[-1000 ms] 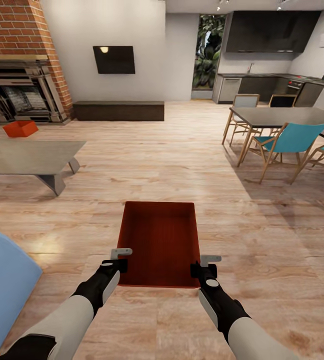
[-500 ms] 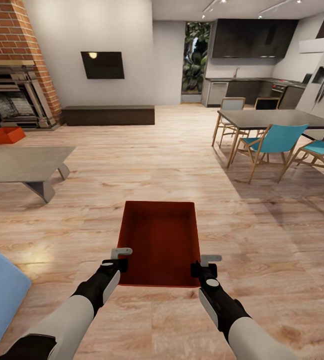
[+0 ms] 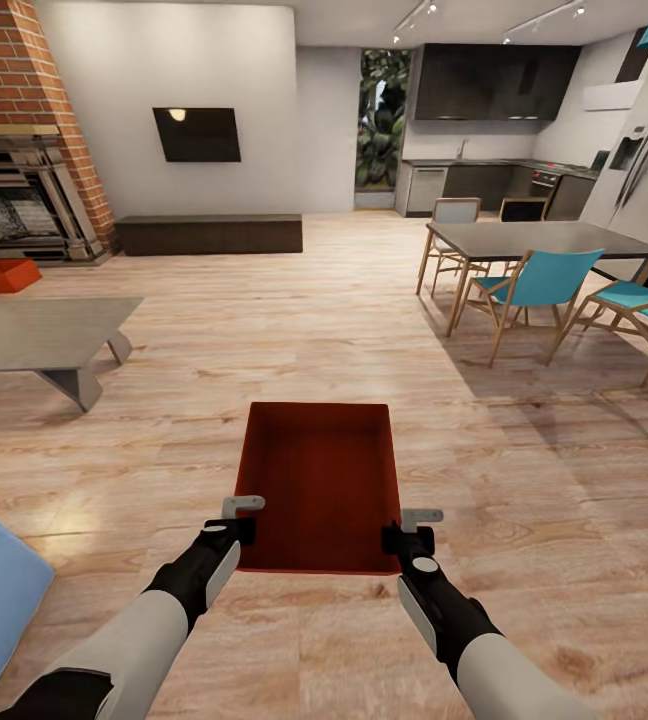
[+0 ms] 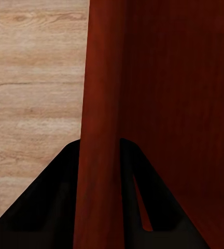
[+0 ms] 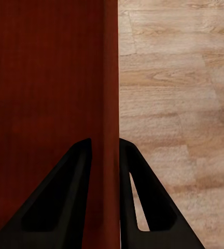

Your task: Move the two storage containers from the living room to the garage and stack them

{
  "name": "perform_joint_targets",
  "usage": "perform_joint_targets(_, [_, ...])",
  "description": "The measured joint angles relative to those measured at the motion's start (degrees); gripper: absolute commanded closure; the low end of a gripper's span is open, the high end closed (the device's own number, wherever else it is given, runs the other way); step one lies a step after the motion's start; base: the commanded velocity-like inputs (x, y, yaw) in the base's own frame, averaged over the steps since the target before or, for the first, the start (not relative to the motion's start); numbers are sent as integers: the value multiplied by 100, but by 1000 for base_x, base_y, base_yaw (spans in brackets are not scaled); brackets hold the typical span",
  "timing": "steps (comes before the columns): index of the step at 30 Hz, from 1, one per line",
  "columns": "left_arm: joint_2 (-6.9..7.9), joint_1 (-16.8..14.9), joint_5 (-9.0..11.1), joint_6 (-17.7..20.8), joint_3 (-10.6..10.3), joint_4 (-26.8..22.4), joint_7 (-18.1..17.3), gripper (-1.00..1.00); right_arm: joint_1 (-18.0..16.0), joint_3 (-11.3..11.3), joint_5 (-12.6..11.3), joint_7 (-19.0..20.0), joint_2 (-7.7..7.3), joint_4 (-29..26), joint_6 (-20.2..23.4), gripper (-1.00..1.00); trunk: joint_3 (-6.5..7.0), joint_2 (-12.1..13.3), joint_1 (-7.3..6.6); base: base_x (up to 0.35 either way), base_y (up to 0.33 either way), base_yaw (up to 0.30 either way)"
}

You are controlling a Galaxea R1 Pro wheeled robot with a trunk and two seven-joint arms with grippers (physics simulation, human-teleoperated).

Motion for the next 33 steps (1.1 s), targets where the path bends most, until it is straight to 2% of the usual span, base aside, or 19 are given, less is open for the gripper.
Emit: perform_joint_targets(33, [-5, -1, -8, 4, 0, 1, 4, 100, 1, 15, -20, 3, -9, 4, -6, 100, 0, 0, 0, 0, 0, 0])
